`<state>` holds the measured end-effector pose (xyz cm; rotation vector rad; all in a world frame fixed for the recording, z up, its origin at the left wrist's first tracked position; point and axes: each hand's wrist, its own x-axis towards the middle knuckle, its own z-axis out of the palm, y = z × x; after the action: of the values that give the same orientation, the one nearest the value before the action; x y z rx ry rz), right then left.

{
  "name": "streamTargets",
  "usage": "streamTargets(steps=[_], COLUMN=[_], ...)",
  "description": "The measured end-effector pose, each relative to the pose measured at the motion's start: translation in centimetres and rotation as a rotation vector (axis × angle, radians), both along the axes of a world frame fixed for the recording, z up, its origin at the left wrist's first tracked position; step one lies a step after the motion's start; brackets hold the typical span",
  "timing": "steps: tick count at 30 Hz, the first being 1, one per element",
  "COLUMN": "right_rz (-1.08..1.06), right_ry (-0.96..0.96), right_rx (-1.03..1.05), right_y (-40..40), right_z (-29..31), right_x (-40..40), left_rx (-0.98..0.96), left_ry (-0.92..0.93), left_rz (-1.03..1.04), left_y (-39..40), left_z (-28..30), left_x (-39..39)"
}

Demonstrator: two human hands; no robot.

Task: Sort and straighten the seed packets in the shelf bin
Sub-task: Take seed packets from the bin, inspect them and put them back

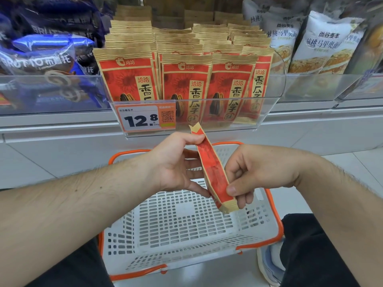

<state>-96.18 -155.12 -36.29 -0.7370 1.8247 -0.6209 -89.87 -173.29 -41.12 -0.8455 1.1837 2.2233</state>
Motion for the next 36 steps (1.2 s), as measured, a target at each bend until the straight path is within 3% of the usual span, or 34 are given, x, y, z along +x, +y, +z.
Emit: streamTargets(steps=[4, 8, 12, 20, 26, 36], right_rz=[-0.269, -0.512, -0.600, -0.726, -0.853, -0.855], right_ry=[0.068, 0.128, 0.141, 0.284, 0.209, 0.174], right_rx=[-0.032, 0.018, -0.086, -0.214, -0.371, -0.391], right_y=[0.0, -1.0, -1.7, -2.2, -2.1, -1.7], right_z=[0.0, -1.8, -2.4, -2.5, -2.0, -1.9], right_x=[-0.7, -0.3, -0.1, 0.0, -0.1, -0.3], left_rx=[0.071, 0.118, 0.106, -0.214, -0.180, -0.093], left_ry=[0.093, 0.145, 0.187, 0.266, 0.328, 0.332], left_rz=[-0.098, -0.069, -0.013, 0.010, 0.002, -0.030], left_y=[0.1, 0.3, 0.2, 1.0, 0.6, 0.9], left_z=[-0.3, -0.4, -0.1, 0.4, 0.7, 0.7], left_x=[0.1, 0.2, 0.0, 0.4, 0.3, 0.5])
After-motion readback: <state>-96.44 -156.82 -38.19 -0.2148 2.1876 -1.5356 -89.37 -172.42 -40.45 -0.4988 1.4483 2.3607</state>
